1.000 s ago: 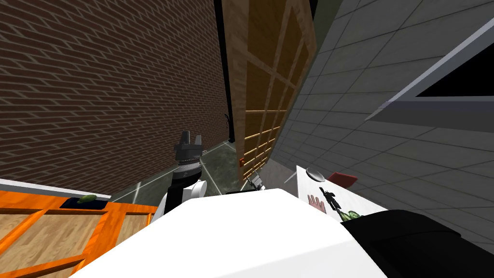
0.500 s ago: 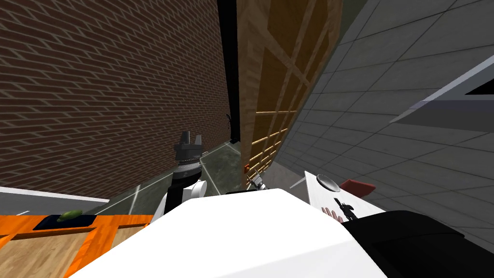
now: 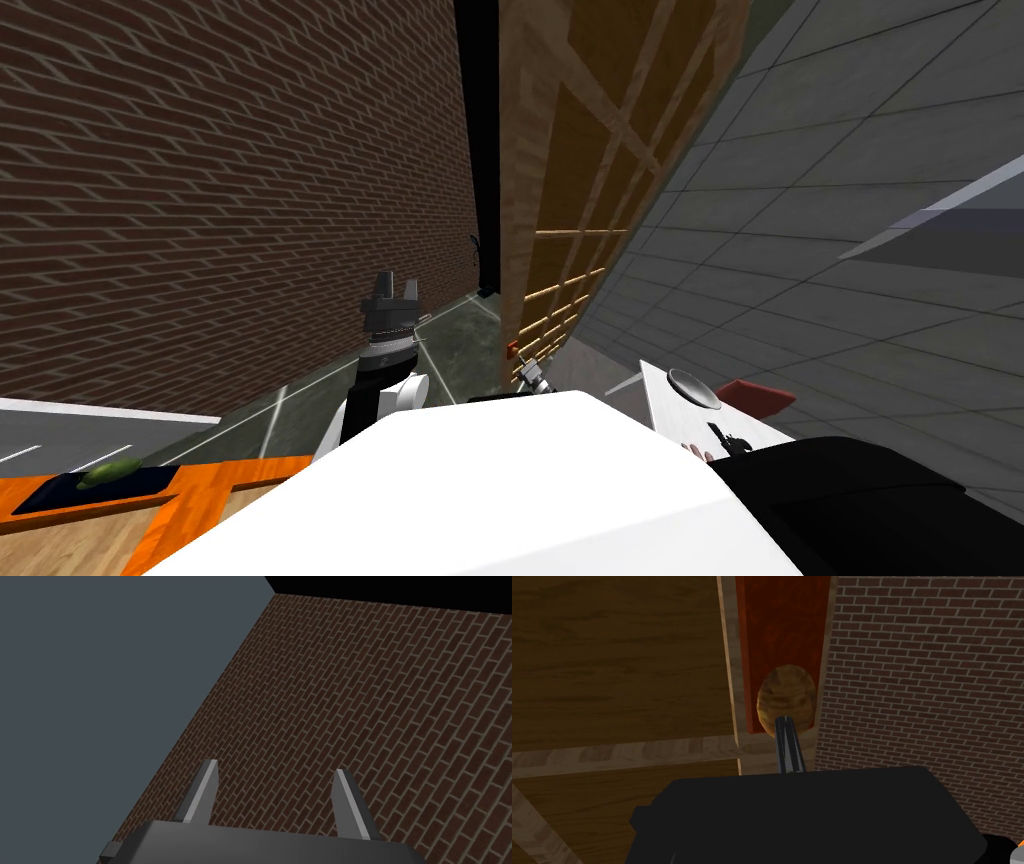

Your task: Push the door open

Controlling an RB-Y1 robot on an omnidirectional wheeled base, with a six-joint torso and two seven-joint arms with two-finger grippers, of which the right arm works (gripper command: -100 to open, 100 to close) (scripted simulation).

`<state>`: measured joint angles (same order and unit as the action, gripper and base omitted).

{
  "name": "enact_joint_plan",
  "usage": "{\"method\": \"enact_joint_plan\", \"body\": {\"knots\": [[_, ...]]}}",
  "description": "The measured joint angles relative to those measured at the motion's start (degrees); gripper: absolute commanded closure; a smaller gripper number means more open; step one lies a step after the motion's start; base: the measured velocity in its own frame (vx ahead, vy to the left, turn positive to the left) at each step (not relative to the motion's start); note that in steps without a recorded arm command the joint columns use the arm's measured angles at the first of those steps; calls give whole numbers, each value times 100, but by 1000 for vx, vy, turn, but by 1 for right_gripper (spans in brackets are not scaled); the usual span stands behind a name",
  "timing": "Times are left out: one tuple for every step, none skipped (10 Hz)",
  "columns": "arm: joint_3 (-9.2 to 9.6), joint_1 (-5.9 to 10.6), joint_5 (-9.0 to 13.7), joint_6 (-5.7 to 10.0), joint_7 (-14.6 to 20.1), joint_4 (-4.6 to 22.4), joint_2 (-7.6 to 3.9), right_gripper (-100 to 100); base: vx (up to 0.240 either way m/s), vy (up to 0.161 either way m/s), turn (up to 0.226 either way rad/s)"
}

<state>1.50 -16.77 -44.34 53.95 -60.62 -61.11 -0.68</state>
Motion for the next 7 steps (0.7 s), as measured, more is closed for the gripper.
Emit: {"method": "enact_joint_plan", "body": {"knots": [[-1,-1,0,1,0,1,-1,100,-17,-11,0],[-1,-2,0,1,0,1,-2,100,-7,-4,0],[-1,-3,0,1,0,1,-3,100,0,0,0],[-1,-3,0,1,0,1,-3,-100,-130,-26,-100],[-29,-58,34,21,3,-36,-84,-100,-225,-47,-160],[-61,-92,68,48,-14,-33,-99,-100,-223,-10,-141],[-97,-123,104,78,-32,-24,-24,-100,-96,4,-26]]}}
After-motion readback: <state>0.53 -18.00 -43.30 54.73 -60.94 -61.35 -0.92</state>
